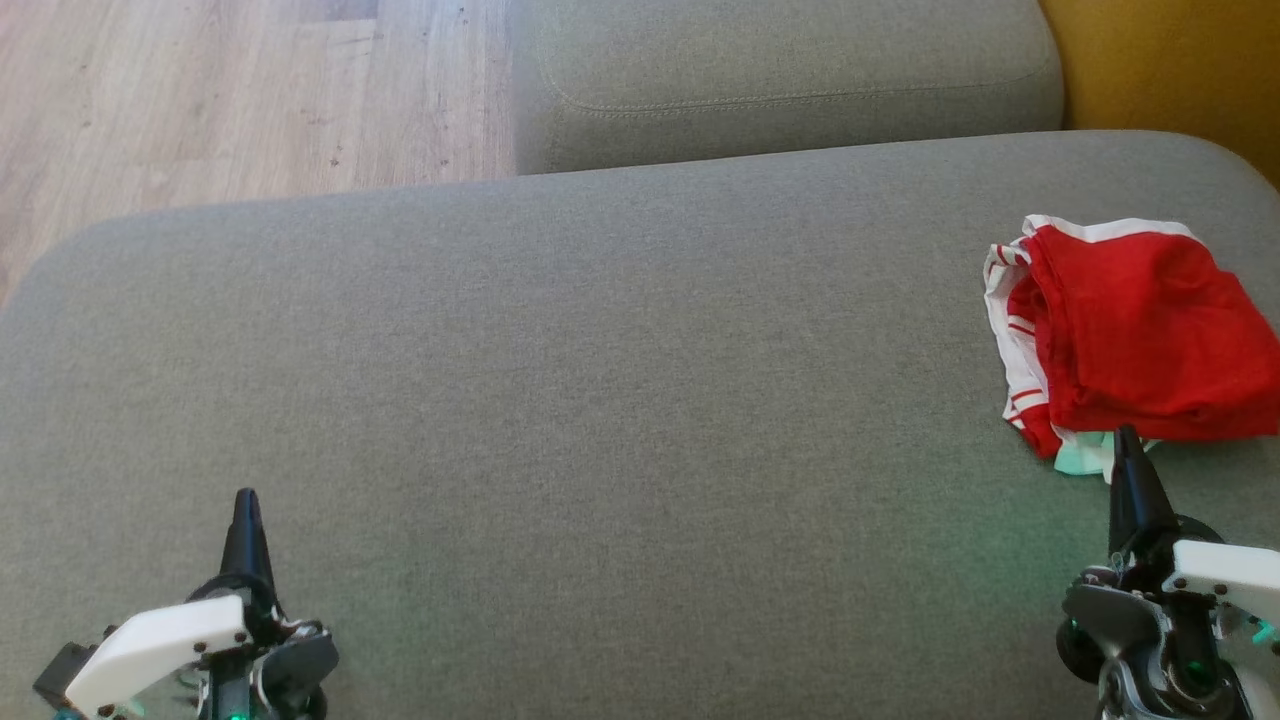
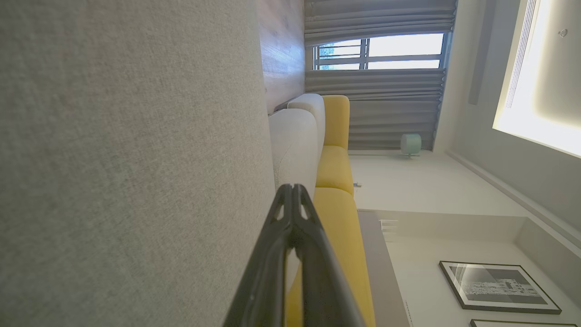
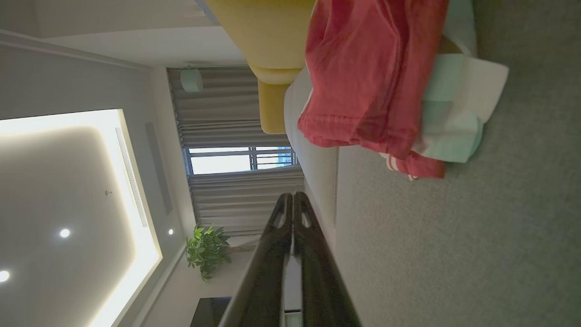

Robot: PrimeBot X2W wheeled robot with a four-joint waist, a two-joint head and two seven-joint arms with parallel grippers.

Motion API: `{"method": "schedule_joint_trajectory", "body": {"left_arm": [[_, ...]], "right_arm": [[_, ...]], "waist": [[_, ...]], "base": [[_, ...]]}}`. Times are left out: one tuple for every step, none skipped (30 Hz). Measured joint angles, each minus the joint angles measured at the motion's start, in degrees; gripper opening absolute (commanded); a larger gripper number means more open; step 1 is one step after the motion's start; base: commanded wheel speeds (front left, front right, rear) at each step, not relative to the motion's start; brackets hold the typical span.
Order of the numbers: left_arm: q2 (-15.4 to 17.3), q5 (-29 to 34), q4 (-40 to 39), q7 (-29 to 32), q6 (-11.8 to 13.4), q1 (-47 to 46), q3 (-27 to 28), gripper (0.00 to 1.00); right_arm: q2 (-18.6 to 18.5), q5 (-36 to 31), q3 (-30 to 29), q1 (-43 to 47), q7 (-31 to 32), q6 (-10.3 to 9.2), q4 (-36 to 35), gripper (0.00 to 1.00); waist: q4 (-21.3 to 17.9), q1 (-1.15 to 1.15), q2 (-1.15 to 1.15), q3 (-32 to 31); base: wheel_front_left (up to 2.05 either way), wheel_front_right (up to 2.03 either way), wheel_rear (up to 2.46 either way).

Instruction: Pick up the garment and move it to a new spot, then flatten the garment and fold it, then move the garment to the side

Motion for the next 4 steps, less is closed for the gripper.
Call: {"method": "schedule_joint_trajectory", "body": {"left_arm": [[0.0,0.0,0.0,0.0,0.0,0.0,0.0,0.00],[0.0,0.0,0.0,0.0,0.0,0.0,0.0,0.00],[0.0,0.0,0.0,0.0,0.0,0.0,0.0,0.00],[0.0,0.0,0.0,0.0,0.0,0.0,0.0,0.00]], "right_arm": [[0.0,0.0,0.0,0.0,0.0,0.00,0.0,0.00],[0.0,0.0,0.0,0.0,0.0,0.00,0.0,0.00],[0.0,0.0,0.0,0.0,0.0,0.00,0.0,0.00],[0.0,0.0,0.0,0.0,0.0,0.00,0.0,0.00]], "waist": [[0.0,0.00,0.00,0.0],[0.0,0.00,0.00,0.0],[0.0,0.00,0.00,0.0],[0.0,0.00,0.00,0.0]], "base": [[0.00,0.00,0.00],[0.00,0.00,0.00],[0.00,0.00,0.00],[0.00,0.00,0.00]]}}
